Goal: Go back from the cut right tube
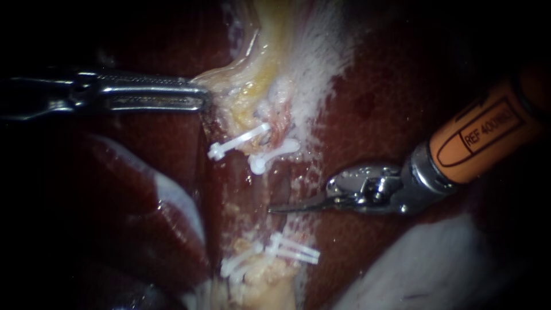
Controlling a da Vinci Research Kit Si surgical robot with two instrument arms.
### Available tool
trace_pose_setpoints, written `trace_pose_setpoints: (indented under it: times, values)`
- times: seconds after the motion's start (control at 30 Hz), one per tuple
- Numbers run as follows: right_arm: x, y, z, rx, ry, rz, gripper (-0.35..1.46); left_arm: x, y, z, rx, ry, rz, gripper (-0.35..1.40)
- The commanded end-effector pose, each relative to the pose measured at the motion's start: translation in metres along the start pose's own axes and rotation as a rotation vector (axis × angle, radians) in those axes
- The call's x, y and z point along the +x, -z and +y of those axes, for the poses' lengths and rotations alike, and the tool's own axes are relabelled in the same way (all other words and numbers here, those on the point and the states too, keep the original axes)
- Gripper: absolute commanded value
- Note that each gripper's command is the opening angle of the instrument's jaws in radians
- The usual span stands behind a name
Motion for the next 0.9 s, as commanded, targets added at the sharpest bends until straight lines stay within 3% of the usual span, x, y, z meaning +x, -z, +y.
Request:
trace_pose_setpoints:
  times: [0.03, 0.57, 0.73, 0.9]
  values:
    - [0.0000, 0.0001, 0.0000, -0.002, 0.010, 0.001, 0.14, 0.0000, 0.0000, 0.0000, 0.000, 0.000, 0.000, -0.35]
    - [0.0001, 0.0003, 0.0000, -0.003, 0.050, 0.001, 0.37, 0.0000, 0.0000, 0.0000, 0.000, 0.000, 0.000, -0.35]
    - [0.0000, 0.0004, 0.0000, -0.003, 0.074, 0.000, 0.52, 0.0000, 0.0000, 0.0000, 0.000, 0.000, 0.000, -0.35]
    - [-0.0002, 0.0009, 0.0000, -0.008, 0.087, 0.003, 0.54, 0.0000, 0.0000, 0.0000, 0.000, 0.000, 0.000, -0.35]
